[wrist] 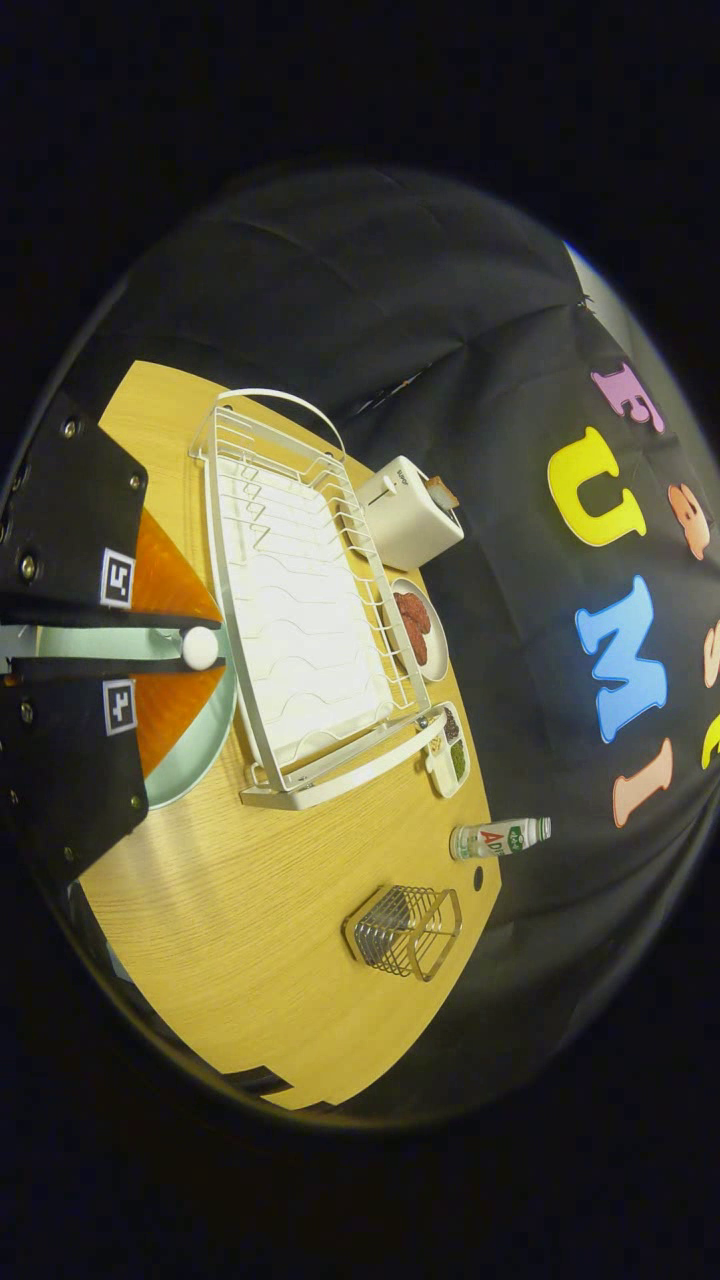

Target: Take the plate from the dish rack, then take the spoon from the basket and place it into the plate.

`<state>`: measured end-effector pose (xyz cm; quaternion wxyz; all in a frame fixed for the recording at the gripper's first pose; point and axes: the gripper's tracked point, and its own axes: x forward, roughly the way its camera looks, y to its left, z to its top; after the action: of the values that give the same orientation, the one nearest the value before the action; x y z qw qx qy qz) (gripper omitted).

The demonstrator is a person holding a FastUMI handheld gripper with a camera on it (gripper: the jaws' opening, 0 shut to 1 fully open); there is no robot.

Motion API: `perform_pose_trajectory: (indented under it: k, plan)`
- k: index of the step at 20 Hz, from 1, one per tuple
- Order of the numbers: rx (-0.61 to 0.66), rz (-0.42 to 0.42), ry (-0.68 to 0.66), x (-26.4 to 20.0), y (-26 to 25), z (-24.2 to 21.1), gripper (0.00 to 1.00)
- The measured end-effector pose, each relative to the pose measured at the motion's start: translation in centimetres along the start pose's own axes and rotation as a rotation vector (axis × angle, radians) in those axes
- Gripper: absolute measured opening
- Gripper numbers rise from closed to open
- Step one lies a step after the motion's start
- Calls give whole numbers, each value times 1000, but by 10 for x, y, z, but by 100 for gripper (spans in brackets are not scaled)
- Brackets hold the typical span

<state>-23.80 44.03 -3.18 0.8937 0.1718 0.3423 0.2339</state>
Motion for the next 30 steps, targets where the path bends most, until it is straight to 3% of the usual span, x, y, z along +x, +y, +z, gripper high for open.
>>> perform_pose_trajectory:
  k: [3,5,14,16,30]
  plan:
    - [6,-23,12,0,-8,-3,19]
    - [17,-26,12,-1,-12,-2,30]
    - [9,-35,-16,-5,-17,10,38]
    - [-6,-103,-7,-4,-31,8,97]
    - [-37,-67,-54,-11,-19,26,98]
